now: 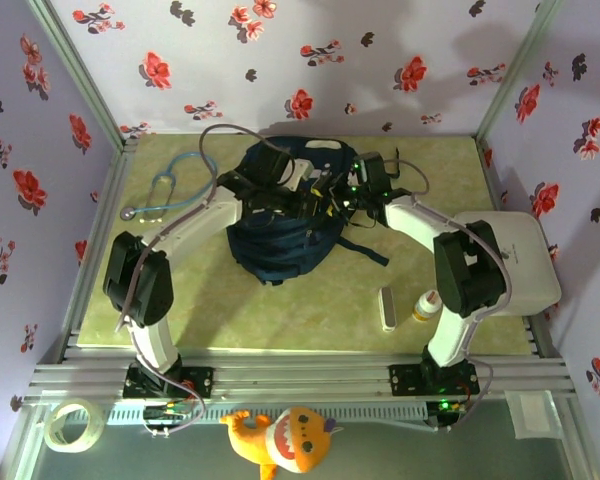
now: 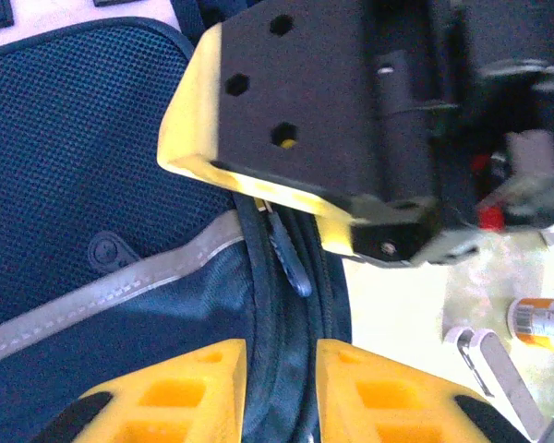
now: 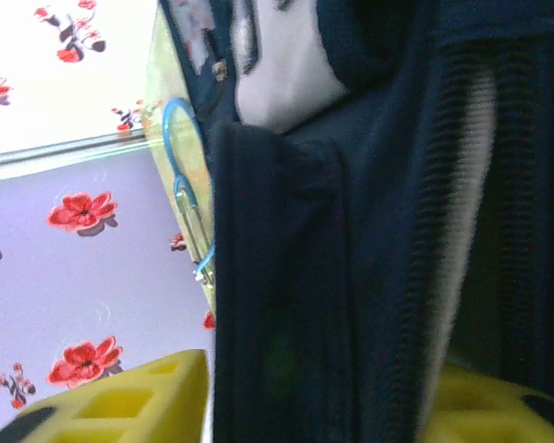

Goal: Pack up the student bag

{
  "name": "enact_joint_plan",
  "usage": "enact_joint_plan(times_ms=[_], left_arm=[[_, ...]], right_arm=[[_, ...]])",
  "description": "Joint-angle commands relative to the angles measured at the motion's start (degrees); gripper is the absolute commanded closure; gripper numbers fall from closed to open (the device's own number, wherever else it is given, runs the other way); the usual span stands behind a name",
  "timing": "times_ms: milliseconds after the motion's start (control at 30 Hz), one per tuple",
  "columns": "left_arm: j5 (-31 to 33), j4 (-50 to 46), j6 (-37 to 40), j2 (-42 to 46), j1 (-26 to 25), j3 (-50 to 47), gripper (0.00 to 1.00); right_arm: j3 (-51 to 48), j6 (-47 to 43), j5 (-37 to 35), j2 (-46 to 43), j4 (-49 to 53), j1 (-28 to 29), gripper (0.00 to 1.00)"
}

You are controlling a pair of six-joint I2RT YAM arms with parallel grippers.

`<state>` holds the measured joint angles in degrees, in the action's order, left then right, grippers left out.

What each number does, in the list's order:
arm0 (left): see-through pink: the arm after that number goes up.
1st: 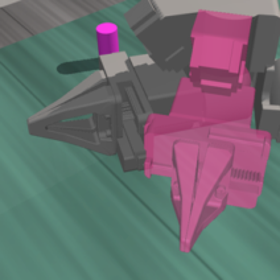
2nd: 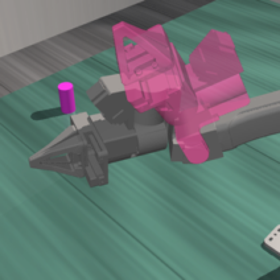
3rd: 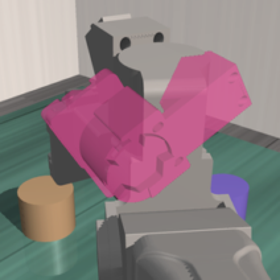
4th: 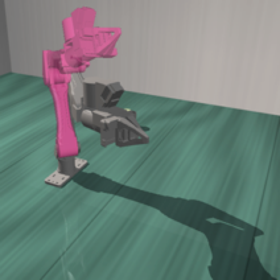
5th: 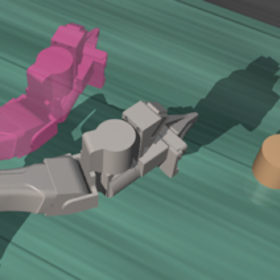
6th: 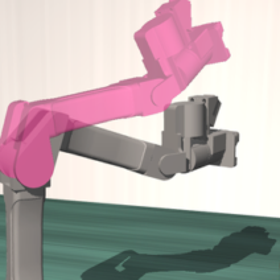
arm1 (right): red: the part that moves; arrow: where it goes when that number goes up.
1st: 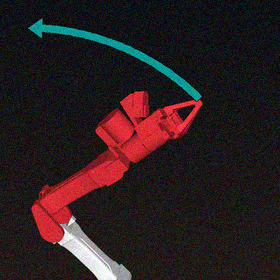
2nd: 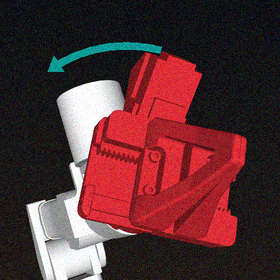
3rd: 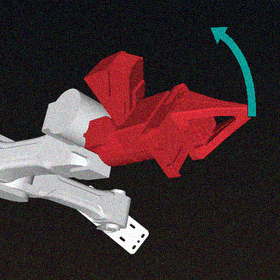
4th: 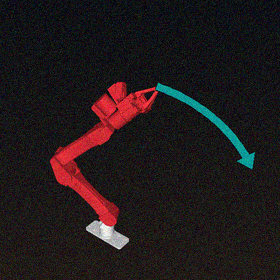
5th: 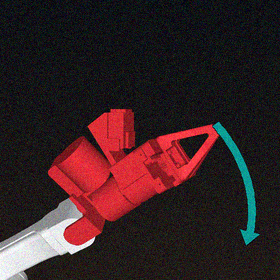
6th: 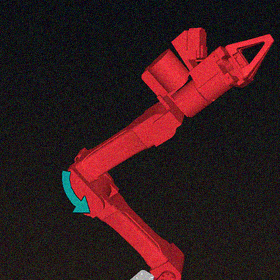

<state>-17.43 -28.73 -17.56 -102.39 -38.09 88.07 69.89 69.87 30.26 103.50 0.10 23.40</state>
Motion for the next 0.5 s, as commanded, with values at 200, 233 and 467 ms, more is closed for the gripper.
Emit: enact_joint_plan(times_ms=[200,233,467], left_arm=[[5.5,-0.4,-7.3,11.3,-1.4,-9.7,0.59],[6.8,-0.4,-8.4,12.4,-1.8,-11.0,0.58],[8.6,6.2,-19.3,16.3,-8.0,-20.5,0.51]], right_arm=[[1.0,-2.2,0.8,-0.8,-2.4,0.6,0.79],[0.6,-1.9,0.8,-1.1,-3.5,0.6,0.79],[0.1,-1.0,1.3,-1.9,-5.1,0.6,0.82]])
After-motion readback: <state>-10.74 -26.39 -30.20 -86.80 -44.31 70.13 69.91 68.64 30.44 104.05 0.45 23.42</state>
